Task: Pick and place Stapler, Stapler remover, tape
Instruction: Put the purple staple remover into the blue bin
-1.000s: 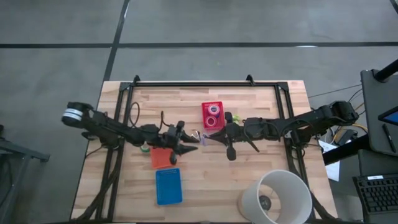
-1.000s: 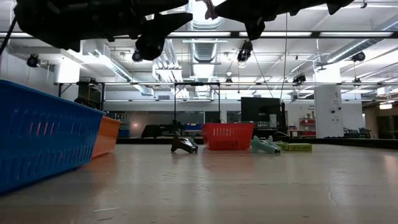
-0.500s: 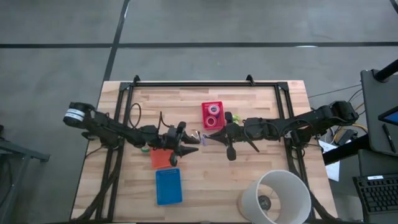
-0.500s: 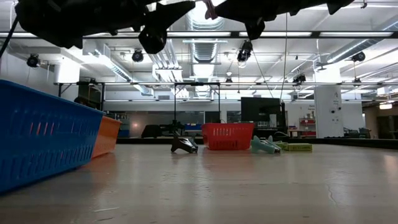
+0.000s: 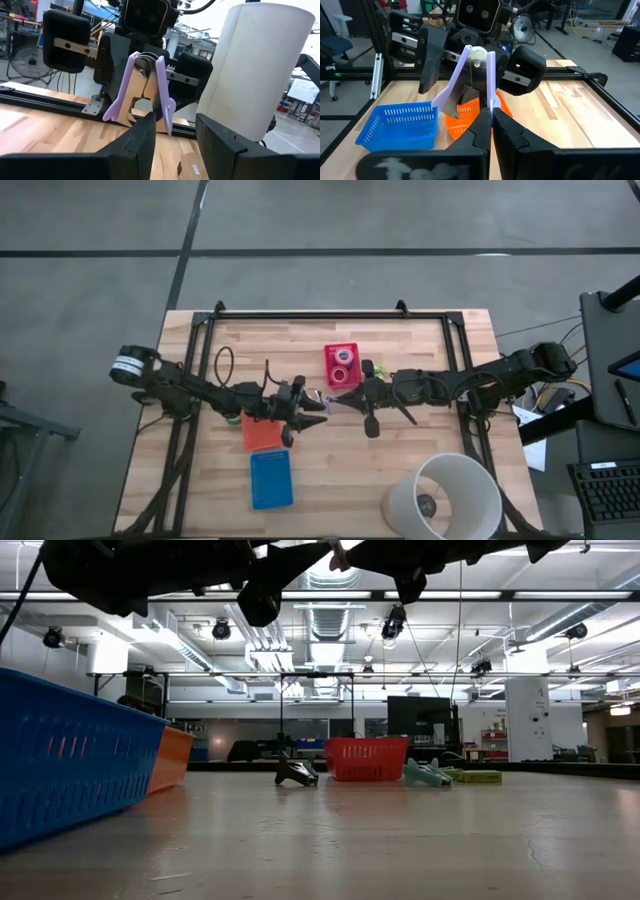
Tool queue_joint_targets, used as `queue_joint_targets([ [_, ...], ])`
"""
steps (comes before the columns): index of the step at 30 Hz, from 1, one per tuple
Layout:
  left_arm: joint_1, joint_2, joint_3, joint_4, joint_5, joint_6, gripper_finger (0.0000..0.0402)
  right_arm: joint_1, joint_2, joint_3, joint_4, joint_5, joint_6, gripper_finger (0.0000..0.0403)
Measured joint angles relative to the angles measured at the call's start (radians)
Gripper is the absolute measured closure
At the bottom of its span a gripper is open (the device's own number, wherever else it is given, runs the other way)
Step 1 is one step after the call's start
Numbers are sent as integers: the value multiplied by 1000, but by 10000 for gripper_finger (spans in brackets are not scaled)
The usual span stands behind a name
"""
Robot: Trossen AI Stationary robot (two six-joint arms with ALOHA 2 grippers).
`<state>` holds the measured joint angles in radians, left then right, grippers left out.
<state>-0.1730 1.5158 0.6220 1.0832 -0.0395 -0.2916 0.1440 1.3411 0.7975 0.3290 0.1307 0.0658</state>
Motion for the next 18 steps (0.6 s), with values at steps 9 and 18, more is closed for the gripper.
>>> queue_joint_targets([
  [9, 0, 0, 0, 0, -31, 0, 285, 0, 0, 0, 0, 1, -2, 394],
  [18, 0, 0, -1, -3, -33, 2, 391, 0, 0, 0, 0, 0, -14, 394],
])
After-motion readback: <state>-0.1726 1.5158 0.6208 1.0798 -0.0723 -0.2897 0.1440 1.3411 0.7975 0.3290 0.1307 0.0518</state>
